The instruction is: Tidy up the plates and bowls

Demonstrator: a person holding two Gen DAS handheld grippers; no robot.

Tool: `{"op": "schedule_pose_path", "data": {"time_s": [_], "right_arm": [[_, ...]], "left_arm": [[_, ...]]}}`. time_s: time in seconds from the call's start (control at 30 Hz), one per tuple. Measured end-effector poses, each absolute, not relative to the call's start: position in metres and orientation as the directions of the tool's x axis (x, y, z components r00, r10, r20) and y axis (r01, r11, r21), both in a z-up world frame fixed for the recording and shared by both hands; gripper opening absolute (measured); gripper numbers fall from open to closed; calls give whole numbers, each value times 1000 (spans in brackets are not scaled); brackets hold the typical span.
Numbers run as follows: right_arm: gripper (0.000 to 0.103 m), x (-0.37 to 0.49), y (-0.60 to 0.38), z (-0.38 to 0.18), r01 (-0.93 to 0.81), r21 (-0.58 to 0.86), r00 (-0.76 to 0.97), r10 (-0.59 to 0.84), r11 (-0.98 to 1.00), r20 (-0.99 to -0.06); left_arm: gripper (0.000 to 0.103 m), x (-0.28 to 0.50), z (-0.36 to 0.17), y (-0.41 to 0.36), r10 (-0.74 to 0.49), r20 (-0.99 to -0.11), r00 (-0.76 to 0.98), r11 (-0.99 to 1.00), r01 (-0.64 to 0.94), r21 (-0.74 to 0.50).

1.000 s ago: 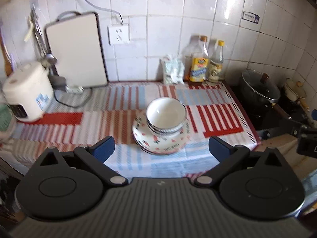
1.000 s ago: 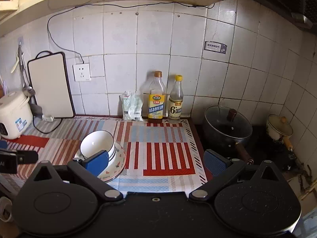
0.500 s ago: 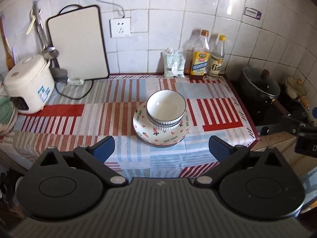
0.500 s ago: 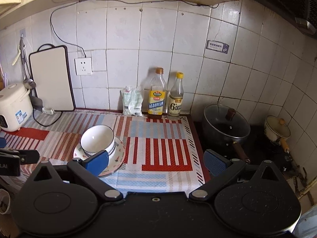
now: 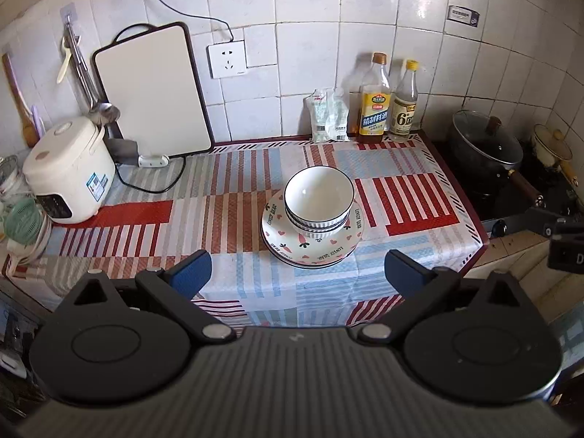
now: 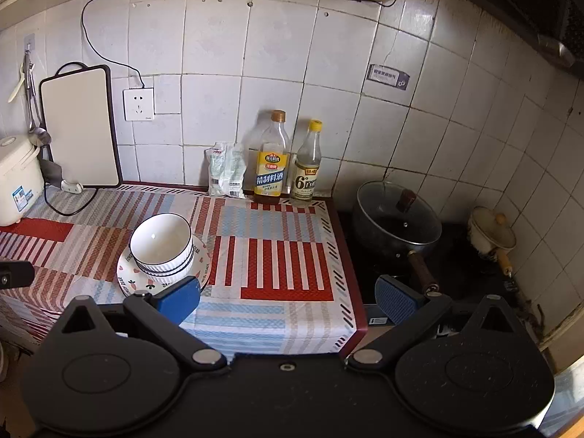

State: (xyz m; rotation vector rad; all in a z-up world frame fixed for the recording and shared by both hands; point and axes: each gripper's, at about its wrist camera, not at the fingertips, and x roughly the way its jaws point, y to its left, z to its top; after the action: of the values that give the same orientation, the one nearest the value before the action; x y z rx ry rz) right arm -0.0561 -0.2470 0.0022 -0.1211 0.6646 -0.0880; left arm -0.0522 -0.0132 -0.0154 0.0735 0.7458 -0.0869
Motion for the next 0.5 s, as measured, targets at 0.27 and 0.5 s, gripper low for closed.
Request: {"op": "schedule_pose_path", "data": {"time_s": [0.27,0.5], "right_arm": [[103,-61,-243,0,20,-130,780,-97,991,-618],[103,-64,-245,-1,7,-107,780,-72,994,-622]], "left_arm": [[103,-56,-17,-19,-37,-689,724,989,124,78],[103,-56,-19,-20,-27,-688,725,990,113,81]]}}
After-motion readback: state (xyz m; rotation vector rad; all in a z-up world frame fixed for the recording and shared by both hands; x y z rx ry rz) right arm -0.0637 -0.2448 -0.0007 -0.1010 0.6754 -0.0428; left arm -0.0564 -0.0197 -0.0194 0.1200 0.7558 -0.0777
